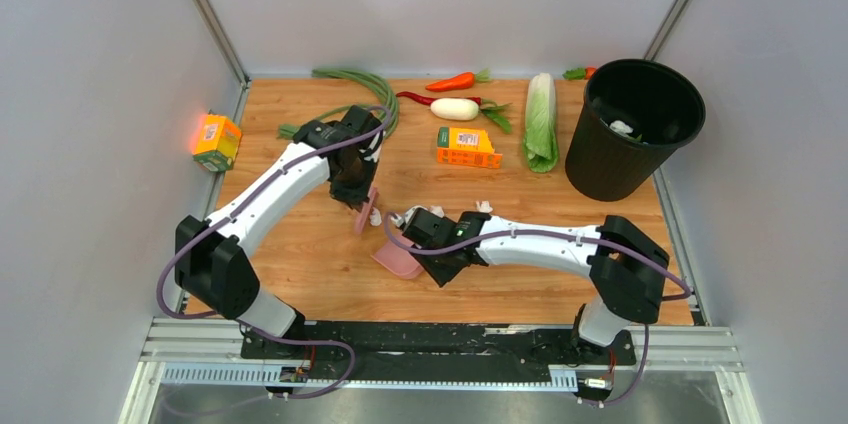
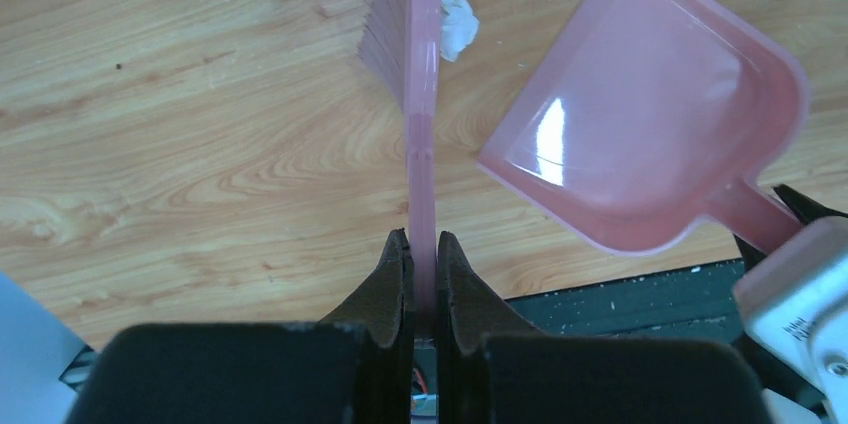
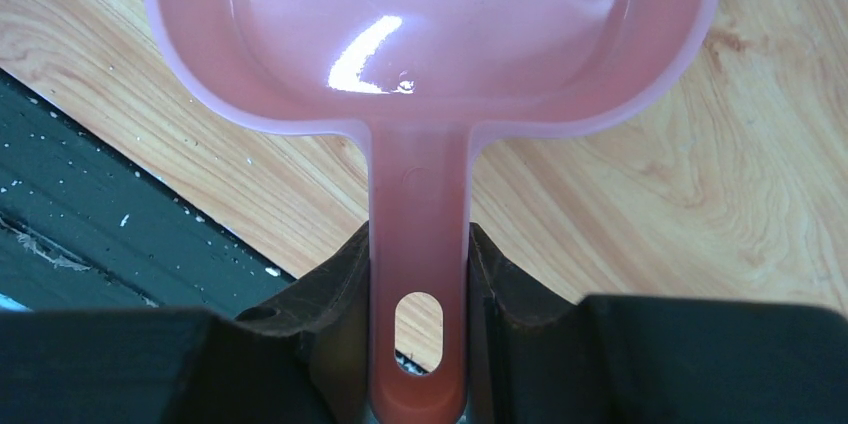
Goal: Sweep away the paper scraps from the table
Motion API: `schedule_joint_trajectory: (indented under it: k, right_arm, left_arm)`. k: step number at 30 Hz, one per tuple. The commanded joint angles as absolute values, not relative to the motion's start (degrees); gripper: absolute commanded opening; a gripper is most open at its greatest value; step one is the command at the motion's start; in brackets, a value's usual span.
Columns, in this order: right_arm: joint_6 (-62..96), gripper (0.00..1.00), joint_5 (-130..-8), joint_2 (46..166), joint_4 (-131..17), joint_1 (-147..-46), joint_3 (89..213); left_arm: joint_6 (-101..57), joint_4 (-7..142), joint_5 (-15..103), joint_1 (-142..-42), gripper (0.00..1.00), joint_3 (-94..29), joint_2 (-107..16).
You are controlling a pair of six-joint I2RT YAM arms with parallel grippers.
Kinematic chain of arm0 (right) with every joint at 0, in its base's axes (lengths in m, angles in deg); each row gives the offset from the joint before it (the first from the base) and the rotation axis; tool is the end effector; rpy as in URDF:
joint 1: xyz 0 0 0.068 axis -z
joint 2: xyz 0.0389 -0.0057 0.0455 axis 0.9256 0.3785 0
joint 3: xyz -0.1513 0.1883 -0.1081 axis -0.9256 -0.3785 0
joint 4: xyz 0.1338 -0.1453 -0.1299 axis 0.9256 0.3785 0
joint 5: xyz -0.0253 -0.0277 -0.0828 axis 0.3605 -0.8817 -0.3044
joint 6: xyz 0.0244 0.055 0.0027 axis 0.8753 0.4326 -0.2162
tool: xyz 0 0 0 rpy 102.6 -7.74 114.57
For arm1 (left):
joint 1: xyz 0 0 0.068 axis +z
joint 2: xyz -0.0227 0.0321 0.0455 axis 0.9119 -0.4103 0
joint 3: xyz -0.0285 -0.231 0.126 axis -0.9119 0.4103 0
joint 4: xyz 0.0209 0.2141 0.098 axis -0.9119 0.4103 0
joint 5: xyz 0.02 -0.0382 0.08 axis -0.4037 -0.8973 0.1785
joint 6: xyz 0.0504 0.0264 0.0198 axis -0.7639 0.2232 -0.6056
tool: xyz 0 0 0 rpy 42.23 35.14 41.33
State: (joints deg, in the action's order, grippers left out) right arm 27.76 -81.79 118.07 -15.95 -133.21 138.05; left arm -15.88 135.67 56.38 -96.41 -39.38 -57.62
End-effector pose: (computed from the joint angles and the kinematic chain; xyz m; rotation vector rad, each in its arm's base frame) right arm 0.1235 0.2612 0.1974 -1.1355 2.6030 0.2103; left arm 0.2287 -0.1315 0.2841 0.3124 2.8412 -0.0624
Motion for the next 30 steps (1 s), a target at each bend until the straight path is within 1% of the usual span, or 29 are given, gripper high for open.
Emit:
schedule_joint_trajectory:
  k: [1,8,13,18,22,30]
  right_arm:
    - [24.4,0.00,-81.7,119.8,-21.1,-133.2,137.5]
    - [23.1,0.00,-80.4,121.8,-23.5,-133.2,137.0]
    - [22.1,0.00,-80.4,122.5,-24.2,-133.2,136.8]
    - [22.0,0.00,-80.6,122.9,-24.3,-132.7,137.1]
    - [21.9,0.00,-80.8,123.2,-24.2,-132.6,137.7]
    - [22.4,0.00,-81.4,123.7,-24.2,-132.5,139.1]
  left_arm:
    - [-18.0,132.7,47.0,-97.1,0.00,-36.9,-55.9]
    - [-18.2,133.7,44.5,-97.9,0.00,-36.2,-55.0]
    - [-17.9,133.2,40.4,-98.6,0.00,-34.6,-52.4]
    - [-17.4,133.7,39.4,-99.3,0.00,-33.2,-49.1]
    - [-16.8,134.3,39.0,-99.4,0.00,-32.8,-46.6]
    - [-16.9,135.4,42.2,-99.4,0.00,-31.4,-43.2]
